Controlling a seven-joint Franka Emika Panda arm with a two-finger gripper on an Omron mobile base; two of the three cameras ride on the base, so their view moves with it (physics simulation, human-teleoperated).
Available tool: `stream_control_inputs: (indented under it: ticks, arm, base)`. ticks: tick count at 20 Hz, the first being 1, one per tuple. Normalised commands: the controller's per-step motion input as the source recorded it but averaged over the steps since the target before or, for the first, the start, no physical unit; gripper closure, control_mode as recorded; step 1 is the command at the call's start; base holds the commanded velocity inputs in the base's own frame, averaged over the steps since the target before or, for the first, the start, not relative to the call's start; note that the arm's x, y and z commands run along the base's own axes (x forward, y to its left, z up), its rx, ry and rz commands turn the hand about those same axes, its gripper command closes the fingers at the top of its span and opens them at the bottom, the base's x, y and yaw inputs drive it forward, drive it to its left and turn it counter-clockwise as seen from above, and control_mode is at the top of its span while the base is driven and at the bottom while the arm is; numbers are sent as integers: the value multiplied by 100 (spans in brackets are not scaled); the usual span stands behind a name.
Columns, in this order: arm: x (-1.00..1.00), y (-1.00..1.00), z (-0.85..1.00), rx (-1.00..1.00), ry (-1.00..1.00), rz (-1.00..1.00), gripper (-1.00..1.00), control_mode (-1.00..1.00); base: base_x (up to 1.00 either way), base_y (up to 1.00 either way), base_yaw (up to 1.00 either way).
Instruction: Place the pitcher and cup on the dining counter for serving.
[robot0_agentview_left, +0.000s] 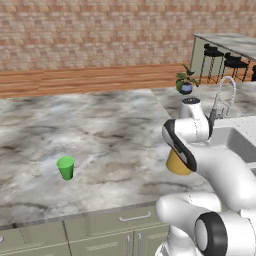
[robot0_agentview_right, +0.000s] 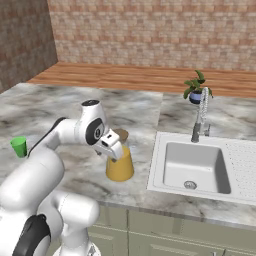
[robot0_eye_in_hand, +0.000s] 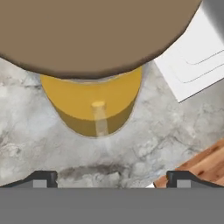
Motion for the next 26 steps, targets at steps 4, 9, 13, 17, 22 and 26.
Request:
stream_control_inputs:
  ticks: [4,9,13,17,22,26]
  arm:
    - [36,0,-14,0,0,0,-100,-100]
    - [36,0,-15,-1,0,0,-100,-100]
    - [23,-3,-18,0,-1,0,-100,-100]
    - [21,-6,-21,0,-1,0,-100,-100]
    - [2,-9,-19,0,0,0,100,-100]
    - [0,0,0,0,0,0,100,-100]
  base:
    - [0,0,0]
    - [0,0,0]
    - [0,0,0]
    - [0,0,0]
    - [0,0,0]
    - [0,0,0]
